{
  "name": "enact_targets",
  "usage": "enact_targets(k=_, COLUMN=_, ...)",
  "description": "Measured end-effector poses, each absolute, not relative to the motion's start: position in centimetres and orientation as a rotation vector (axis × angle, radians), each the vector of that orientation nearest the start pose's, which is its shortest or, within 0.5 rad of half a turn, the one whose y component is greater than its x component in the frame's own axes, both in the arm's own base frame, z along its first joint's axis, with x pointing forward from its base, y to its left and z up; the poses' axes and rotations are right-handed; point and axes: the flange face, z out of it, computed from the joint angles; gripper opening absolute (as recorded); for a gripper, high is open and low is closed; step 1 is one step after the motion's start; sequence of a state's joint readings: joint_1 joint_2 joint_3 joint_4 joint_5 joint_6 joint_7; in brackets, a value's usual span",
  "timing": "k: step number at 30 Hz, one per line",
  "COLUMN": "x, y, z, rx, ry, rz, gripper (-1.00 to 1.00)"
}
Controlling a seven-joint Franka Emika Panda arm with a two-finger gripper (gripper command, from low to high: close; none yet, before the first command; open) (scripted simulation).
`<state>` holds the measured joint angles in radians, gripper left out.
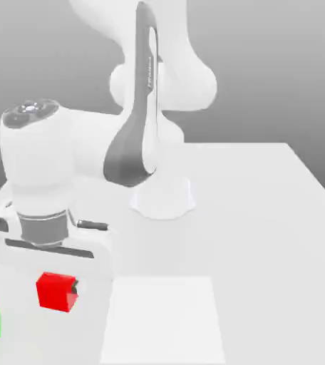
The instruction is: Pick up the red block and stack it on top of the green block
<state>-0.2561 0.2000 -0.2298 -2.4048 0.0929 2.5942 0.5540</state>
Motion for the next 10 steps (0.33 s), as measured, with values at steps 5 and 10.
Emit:
enact_targets(k=5, x=42.6, y=-31.4, z=20.9, rx=-2.577, ry=1.794, rz=0.000, gripper=-1.00)
enact_targets(k=10, x=42.4, y=-31.6, z=18.6, rx=-2.573, ry=1.801, rz=0.001, gripper=1.00)
